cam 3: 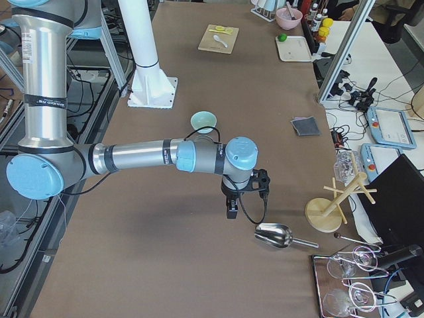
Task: Place spoon in bowl
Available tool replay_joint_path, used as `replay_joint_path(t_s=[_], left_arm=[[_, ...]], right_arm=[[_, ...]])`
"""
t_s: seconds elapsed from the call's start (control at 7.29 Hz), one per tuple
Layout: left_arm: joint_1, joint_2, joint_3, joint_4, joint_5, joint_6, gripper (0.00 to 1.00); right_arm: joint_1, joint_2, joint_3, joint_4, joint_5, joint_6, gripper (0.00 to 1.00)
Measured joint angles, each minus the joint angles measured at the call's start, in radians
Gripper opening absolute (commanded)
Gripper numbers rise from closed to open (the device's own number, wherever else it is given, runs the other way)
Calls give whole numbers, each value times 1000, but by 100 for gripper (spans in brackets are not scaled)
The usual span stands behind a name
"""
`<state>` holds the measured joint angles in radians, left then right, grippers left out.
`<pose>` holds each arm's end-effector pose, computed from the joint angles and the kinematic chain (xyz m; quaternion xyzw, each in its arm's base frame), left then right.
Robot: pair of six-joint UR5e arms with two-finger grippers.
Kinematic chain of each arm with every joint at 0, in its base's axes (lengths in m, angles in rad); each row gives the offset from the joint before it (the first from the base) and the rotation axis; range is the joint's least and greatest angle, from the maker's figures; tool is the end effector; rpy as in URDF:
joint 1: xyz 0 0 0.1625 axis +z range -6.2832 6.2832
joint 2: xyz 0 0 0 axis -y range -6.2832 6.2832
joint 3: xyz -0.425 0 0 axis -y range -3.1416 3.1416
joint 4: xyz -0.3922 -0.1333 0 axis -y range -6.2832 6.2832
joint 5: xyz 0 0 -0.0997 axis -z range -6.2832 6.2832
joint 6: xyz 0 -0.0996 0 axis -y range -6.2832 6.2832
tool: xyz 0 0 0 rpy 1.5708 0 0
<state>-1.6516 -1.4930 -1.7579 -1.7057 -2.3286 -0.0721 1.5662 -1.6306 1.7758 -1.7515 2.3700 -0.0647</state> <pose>-0.1027 -0.4643 0.5895 0.1148 0.3667 -0.0255 0.9229 0.0598 -0.4601 0.6029 -0.0047 -0.3893 -0.0250 0.9208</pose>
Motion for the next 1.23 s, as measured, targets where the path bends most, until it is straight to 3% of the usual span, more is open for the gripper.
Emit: replay_joint_path(t_s=[0.69,0.96,1.23], left_arm=[[9,-8,-15,-27,-8,1,98],[85,-21,-16,-142,-7,-14,98],[181,-60,-7,-227,-4,-88,98]], right_arm=[[-3,8,11,47,0,-1,100],[-35,20,21,116,11,28,100],[-91,21,71,152,84,179,100]])
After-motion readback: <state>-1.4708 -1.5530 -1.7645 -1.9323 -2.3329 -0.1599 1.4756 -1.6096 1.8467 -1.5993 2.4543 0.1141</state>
